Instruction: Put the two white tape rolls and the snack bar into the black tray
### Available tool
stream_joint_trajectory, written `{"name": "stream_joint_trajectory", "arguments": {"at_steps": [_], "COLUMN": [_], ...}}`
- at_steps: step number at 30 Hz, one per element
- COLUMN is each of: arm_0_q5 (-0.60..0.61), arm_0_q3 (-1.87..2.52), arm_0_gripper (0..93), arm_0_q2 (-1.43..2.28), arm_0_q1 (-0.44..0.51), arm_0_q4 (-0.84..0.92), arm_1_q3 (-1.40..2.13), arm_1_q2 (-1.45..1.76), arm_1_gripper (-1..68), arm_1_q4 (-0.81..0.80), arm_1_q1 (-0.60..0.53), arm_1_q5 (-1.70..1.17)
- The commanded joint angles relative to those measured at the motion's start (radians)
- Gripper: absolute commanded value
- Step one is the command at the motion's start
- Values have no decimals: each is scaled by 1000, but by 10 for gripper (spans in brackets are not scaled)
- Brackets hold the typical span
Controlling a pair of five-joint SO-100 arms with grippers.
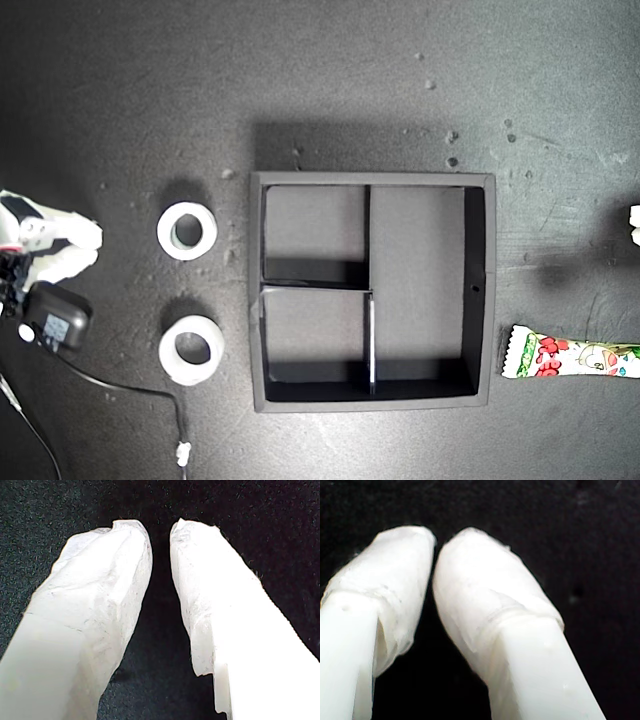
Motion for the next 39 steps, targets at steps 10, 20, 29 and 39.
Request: {"name": "stream_joint_trajectory", "arguments": {"at_steps": [10, 20, 29, 39], "arm_0_q5": [-14, -316, 55, 187], "arm_0_q3": [57, 57, 57, 15], "arm_0_gripper": [4, 0, 138, 242], "arm_0_q2": [52, 49, 49, 49], "arm_0_q1": [0, 75, 114, 26], "arm_0_q4": [38, 21, -284, -439], "arm_1_q3": [12, 12, 12, 12], "arm_1_q2": [-3, -3, -3, -3], "arm_1_gripper": [27, 28, 21, -2], "arm_1_q4": [5, 5, -57, -253], "arm_1_q1": [8, 64, 51, 17], "arm_1_q5": [-161, -153, -117, -311]}}
